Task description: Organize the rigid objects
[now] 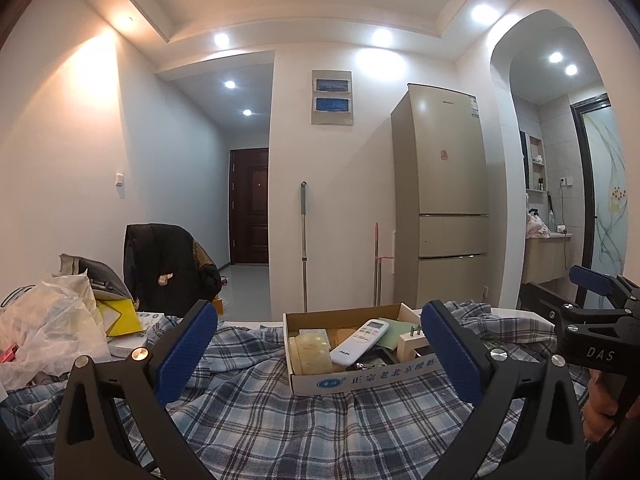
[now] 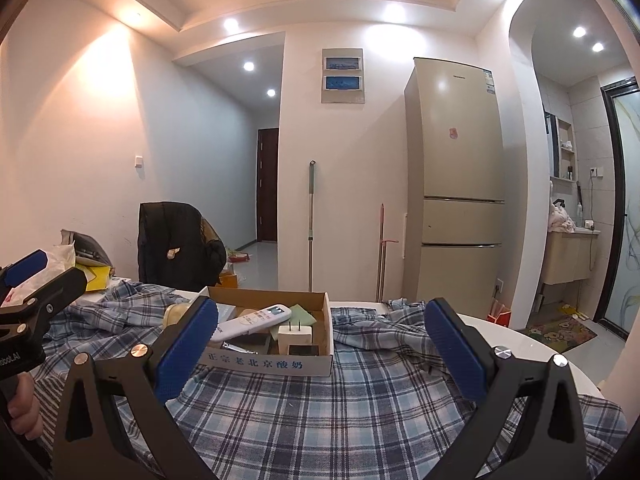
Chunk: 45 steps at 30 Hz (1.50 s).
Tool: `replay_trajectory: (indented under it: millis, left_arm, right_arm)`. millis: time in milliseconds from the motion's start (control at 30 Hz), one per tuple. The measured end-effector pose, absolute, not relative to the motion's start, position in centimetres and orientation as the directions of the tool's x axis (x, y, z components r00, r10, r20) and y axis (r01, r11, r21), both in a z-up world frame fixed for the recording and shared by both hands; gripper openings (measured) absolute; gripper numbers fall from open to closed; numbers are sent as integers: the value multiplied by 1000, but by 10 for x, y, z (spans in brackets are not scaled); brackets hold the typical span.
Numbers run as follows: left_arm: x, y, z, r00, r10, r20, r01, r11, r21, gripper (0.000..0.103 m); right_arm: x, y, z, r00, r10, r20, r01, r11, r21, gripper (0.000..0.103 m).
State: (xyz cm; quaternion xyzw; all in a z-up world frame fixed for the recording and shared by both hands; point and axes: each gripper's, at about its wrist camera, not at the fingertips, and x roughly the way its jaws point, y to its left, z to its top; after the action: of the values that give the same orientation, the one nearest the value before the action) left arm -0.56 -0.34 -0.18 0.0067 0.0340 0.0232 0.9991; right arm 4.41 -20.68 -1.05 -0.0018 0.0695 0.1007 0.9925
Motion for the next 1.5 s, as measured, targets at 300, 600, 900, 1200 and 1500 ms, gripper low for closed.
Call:
replay_trajectory:
  millis: [300,600,900,1200,1500]
  left_arm:
    - [-6,-5,-2,997,48,-66,-47,999,22,103]
    - [-7,-6,-2,996,49,-72,-48,999,27,103]
    - [-1,-2,0,992,55,-112,-53,998,18,103]
    - [0,1,0,992,55,-113,-54,999,11,103]
    - [0,1,-1,992,55,-116,-54,998,11,103]
  right_arm:
    - [45,-207,-11,970,194,-143,-194,981,16,103]
    - [44,-207,-11,971,193,-144,-192,981,18,103]
    - [44,-209,-10,971,188,-146,-187,982,23,103]
    - [44,-210,-10,971,188,-149,-186,982,25,103]
    - [45,-210,-11,971,188,-150,-186,982,26,103]
